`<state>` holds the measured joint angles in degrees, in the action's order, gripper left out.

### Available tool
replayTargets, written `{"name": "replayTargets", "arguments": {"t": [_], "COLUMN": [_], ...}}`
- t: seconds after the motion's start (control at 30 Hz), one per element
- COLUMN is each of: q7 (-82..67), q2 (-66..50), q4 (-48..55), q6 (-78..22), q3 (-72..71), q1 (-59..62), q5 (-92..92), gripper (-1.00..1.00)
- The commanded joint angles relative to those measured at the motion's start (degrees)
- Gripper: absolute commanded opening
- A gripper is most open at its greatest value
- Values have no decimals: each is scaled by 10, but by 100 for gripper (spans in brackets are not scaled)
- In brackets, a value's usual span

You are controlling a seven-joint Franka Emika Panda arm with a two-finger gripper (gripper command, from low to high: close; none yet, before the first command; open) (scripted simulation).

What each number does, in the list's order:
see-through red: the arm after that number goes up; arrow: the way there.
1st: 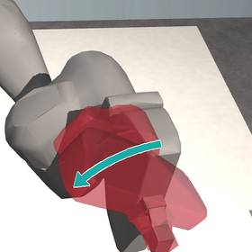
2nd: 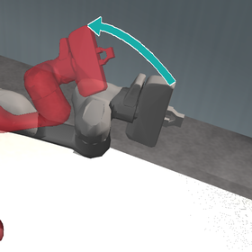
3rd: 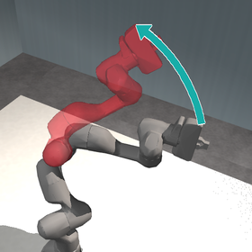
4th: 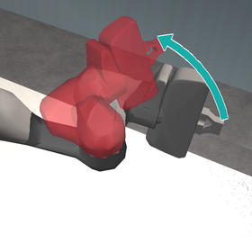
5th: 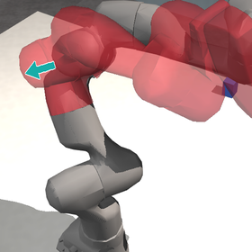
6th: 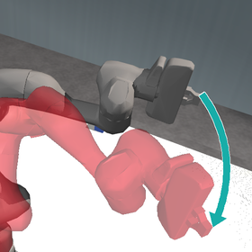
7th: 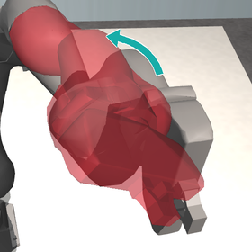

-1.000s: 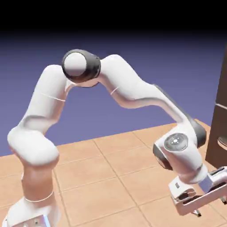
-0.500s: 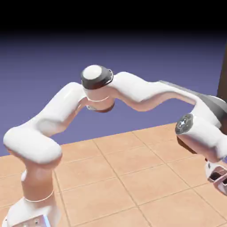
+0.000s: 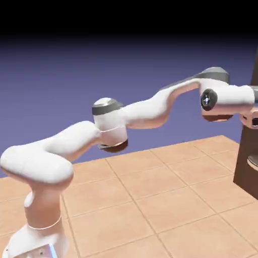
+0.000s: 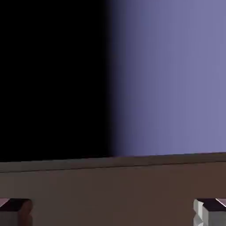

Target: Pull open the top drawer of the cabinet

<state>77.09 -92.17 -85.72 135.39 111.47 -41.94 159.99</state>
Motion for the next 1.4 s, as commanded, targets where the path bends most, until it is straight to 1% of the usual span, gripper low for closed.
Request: {"name": "replayTargets", "arguments": {"t": [0.0, 0.03, 0.33, 0.37, 0.4, 1.37], "q7": [5, 5, 39, 39, 39, -42], "q2": [-16, -16, 7, 7, 7, -68], "q4": [10, 10, 197, 197, 197, -405], "q6": [-5, -5, 78, 78, 78, -195], "q3": [15, 15, 19, 19, 19, 29], "q1": [-5, -5, 94, 94, 94, -228], "q5": [21, 21, 12, 12, 12, -3], "gripper": [0, 0, 0, -100, -100, -100]}}
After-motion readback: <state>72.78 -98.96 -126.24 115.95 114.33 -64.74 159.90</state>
